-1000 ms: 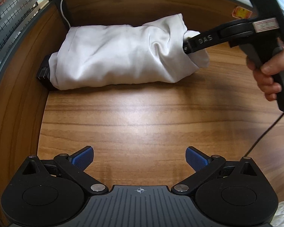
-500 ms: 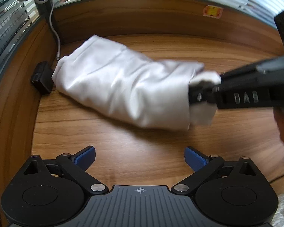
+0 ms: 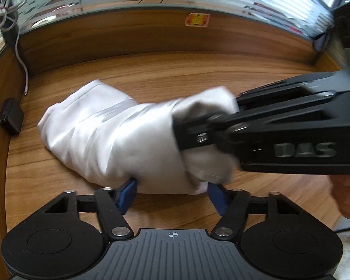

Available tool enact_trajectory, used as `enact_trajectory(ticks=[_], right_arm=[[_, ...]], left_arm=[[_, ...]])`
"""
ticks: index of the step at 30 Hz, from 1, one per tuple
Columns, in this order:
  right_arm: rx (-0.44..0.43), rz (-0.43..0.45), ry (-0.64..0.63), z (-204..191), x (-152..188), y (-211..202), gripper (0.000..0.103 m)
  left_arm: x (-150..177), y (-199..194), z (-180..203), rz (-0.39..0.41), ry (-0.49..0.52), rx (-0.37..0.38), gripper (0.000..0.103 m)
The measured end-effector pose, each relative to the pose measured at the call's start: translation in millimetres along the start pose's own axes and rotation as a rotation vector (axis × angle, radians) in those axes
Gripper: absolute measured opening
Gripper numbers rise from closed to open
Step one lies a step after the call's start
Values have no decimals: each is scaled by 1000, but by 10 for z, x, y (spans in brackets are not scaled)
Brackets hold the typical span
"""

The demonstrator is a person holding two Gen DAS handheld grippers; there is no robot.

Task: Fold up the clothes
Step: 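Close the left tool on the shirt beside the right tool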

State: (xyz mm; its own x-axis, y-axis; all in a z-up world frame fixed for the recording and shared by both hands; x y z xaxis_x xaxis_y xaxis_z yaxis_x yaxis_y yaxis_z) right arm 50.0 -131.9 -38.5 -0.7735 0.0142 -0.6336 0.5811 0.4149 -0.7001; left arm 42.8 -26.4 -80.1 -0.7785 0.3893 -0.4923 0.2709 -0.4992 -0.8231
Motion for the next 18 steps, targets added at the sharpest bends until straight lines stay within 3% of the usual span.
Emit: enact_trajectory(ticks=[3, 4, 5, 12, 18], right_arm=[[11, 21, 16, 35, 9, -147, 6], [17, 30, 21, 56, 14, -201, 5], [23, 39, 26, 77, 18, -255, 5], [99, 104, 79, 255, 11, -543, 3], [236, 132, 149, 476, 32, -763, 3]], left_arm=[[-2, -40, -6, 31, -31, 13, 39], [-4, -75, -20, 47, -43, 22, 22], [25, -138, -42, 68, -54, 27, 13], [-82, -637, -68, 246, -94, 27, 8], [-197, -858, -38, 314, -84, -86, 4]])
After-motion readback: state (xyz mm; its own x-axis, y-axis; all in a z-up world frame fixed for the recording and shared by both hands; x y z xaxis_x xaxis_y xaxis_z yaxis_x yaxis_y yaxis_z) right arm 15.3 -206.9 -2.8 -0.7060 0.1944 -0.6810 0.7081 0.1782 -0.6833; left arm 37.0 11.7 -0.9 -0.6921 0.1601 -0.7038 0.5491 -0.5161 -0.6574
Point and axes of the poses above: each gripper's, at about its wrist camera, not at the fingertips, and y roughly the way its jaws point, z to its right, x to its underside, the point moved 1 cm from there along y, roughly the way its jaws point, and after that the axes turned 11 degrees about x, right-handed, at the moved point
